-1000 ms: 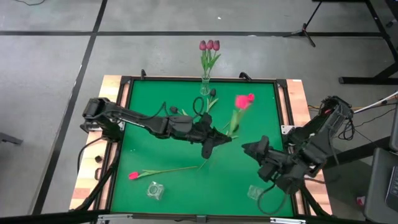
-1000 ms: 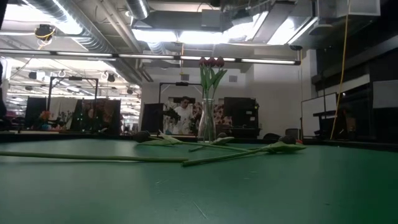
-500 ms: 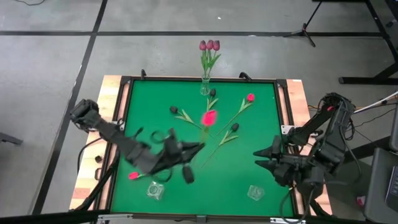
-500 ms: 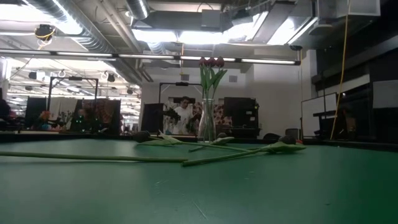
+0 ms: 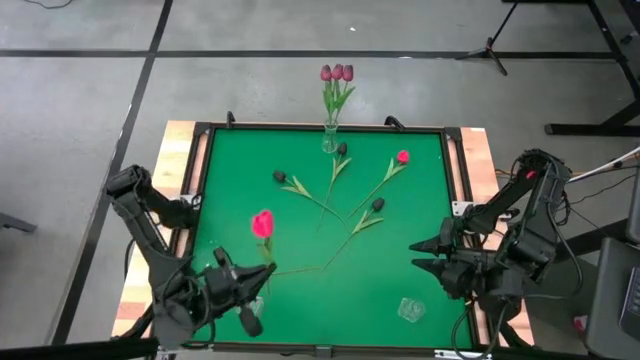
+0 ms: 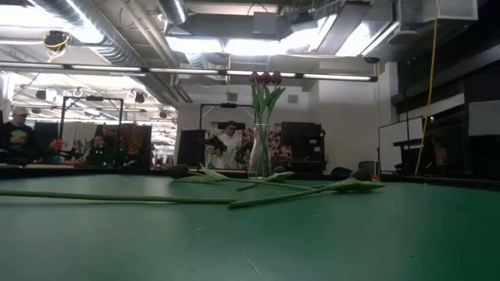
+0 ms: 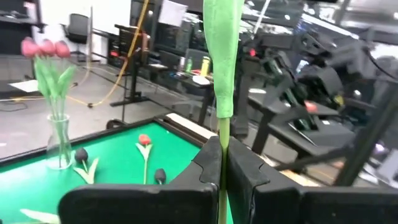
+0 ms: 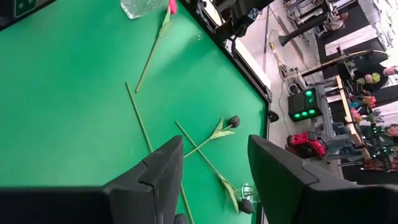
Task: Sort flowers into vase by color
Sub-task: Put the middle red tulip into the bottom left transparent vase
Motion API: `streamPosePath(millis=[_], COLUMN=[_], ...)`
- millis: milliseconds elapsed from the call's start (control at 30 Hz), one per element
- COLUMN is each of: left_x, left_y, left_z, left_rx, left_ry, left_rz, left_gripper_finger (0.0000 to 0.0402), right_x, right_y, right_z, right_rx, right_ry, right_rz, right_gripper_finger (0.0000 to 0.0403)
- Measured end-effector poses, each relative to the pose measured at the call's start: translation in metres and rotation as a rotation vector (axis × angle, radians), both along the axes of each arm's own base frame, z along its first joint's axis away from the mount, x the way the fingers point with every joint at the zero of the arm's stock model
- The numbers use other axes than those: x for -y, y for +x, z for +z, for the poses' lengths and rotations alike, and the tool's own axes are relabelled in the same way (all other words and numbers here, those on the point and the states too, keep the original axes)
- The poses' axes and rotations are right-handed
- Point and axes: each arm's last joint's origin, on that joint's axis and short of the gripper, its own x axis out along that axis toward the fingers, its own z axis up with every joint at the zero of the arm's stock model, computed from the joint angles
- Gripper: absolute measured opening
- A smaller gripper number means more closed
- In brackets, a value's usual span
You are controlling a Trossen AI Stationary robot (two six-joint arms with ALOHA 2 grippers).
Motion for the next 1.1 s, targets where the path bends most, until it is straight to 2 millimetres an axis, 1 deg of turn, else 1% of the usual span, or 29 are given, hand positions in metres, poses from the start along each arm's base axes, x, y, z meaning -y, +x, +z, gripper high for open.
streamPosePath(millis=[100, 267, 333, 400, 500, 600, 667, 767, 1000, 1100], left_x=[0.012, 0.033, 0.039, 0.041, 0.038, 0.032, 0.028, 0.025, 0.024, 0.021], left_y=[-0.013, -0.047, -0.059, -0.065, -0.066, -0.062, -0.059, -0.057, -0.057, -0.059], left_z=[-0.004, -0.006, -0.009, -0.015, -0.034, -0.052, -0.061, -0.066, -0.068, -0.073], left_rx=[-0.032, -0.052, -0.048, -0.05, -0.061, -0.074, -0.079, -0.088, -0.085, -0.077], left_ry=[0.046, 0.088, 0.085, 0.09, 0.11, 0.132, 0.138, 0.154, 0.147, 0.134], left_rz=[-0.059, -0.168, -0.204, -0.224, -0.222, -0.203, -0.191, -0.182, -0.181, -0.181], left_gripper_finger=[0.0005, 0.0005, 0.0005, 0.0005, 0.0005, 0.0005, 0.0005, 0.0005, 0.0005, 0.0005], right_x=[0.0, 0.0, 0.0, 0.0, 0.0, -0.001, -0.001, -0.001, -0.001, -0.001], right_y=[0.0, 0.0, 0.0, 0.0, 0.001, 0.001, 0.002, 0.002, 0.002, 0.002], right_z=[0.0, 0.0, 0.0, 0.0, 0.001, 0.002, 0.002, 0.002, 0.003, 0.003], right_rx=[0.004, 0.011, 0.016, 0.023, 0.047, 0.067, 0.068, 0.068, 0.071, 0.072], right_ry=[0.018, 0.051, 0.064, 0.066, 0.066, 0.067, 0.068, 0.068, 0.073, 0.075], right_rz=[-0.011, -0.031, -0.041, -0.048, -0.06, -0.068, -0.068, -0.068, -0.068, -0.069], right_gripper_finger=[0.0182, 0.0182, 0.0182, 0.0182, 0.0182, 0.0182, 0.0182, 0.0182, 0.0182, 0.0182])
